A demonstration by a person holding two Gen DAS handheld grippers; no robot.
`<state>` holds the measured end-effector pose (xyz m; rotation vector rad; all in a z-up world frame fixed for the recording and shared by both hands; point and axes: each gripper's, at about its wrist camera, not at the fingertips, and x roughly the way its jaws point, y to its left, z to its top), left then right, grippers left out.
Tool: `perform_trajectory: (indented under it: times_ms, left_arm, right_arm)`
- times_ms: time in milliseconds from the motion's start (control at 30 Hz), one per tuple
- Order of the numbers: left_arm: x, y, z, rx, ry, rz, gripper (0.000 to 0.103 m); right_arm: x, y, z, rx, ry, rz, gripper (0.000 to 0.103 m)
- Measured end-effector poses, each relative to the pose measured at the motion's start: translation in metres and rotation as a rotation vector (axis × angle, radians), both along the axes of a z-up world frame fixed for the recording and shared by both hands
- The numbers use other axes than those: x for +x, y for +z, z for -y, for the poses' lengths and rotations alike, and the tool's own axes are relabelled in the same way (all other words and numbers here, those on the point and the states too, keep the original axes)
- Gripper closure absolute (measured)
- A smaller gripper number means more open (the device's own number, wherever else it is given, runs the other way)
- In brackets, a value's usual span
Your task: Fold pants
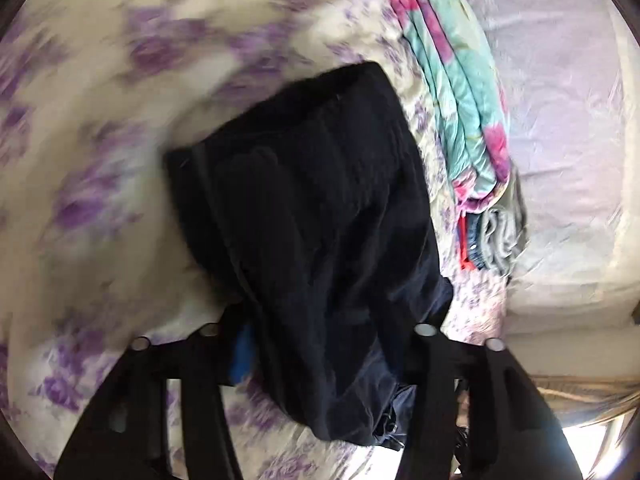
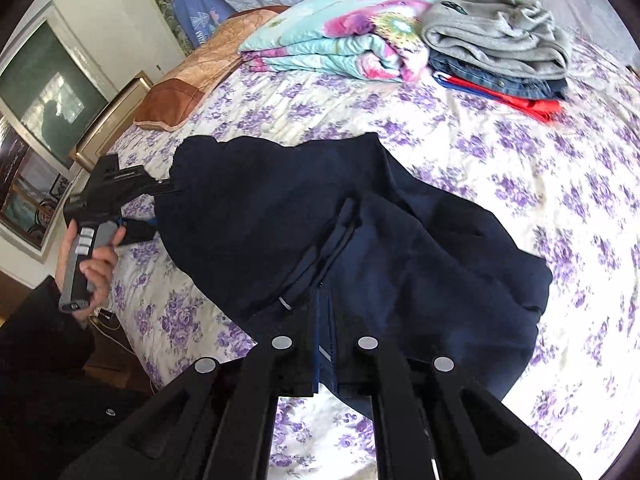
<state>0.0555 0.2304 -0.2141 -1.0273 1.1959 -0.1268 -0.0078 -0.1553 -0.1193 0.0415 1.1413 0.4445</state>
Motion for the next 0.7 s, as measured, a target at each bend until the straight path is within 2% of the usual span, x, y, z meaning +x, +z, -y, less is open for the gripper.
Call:
perform_trajectory:
  times_ms: [33,100,167,233,300,433,467,567,600,667,700]
  left_arm:
    - [0.008,0.001,0.006,0.025,-0.031,0.008,0.077]
    - [0.015,0.004,0.013,0.047,-0.054,0.024,0.082]
    - [0.012,0.013,0.018,0.105,-0.072,0.055,0.087]
    - [0.003,0.024,0.021,0.161,-0.091,0.085,0.088]
    - [-0.007,0.045,0.029,0.231,-0.127,0.138,0.089]
    - [-0.020,0.092,0.055,0.339,-0.224,0.254,0.089]
    - [-0.021,0.102,0.062,0.353,-0.243,0.281,0.089]
    - [-0.025,0.119,0.075,0.346,-0.282,0.341,0.089]
    - [-0.023,0.120,0.082,0.330,-0.308,0.347,0.089]
    - [-0.021,0.120,0.096,0.356,-0.340,0.355,0.089]
    - [-0.021,0.122,0.102,0.369,-0.360,0.362,0.089]
  right_arm:
    - [-0.001,-0.001,0.002,0.001,-0.007,-0.003,0.097]
    - [-0.002,-0.003,0.006,0.003,-0.017,-0.007,0.097]
    - [-0.001,-0.009,0.007,0.010,-0.020,-0.019,0.097]
    - [0.005,-0.017,0.004,0.059,-0.008,-0.053,0.097]
    - [0.014,-0.021,-0.009,0.134,0.037,-0.073,0.097]
    - [0.033,-0.046,-0.049,0.202,0.131,-0.134,0.097]
    - [0.035,-0.055,-0.059,0.218,0.147,-0.152,0.097]
    - [0.035,-0.095,-0.090,0.105,0.193,-0.217,0.097]
    - [0.033,-0.095,-0.090,0.120,0.185,-0.194,0.097]
    - [0.040,-0.088,-0.084,0.146,0.174,-0.241,0.097]
    - [0.045,-0.078,-0.078,0.160,0.155,-0.223,0.097]
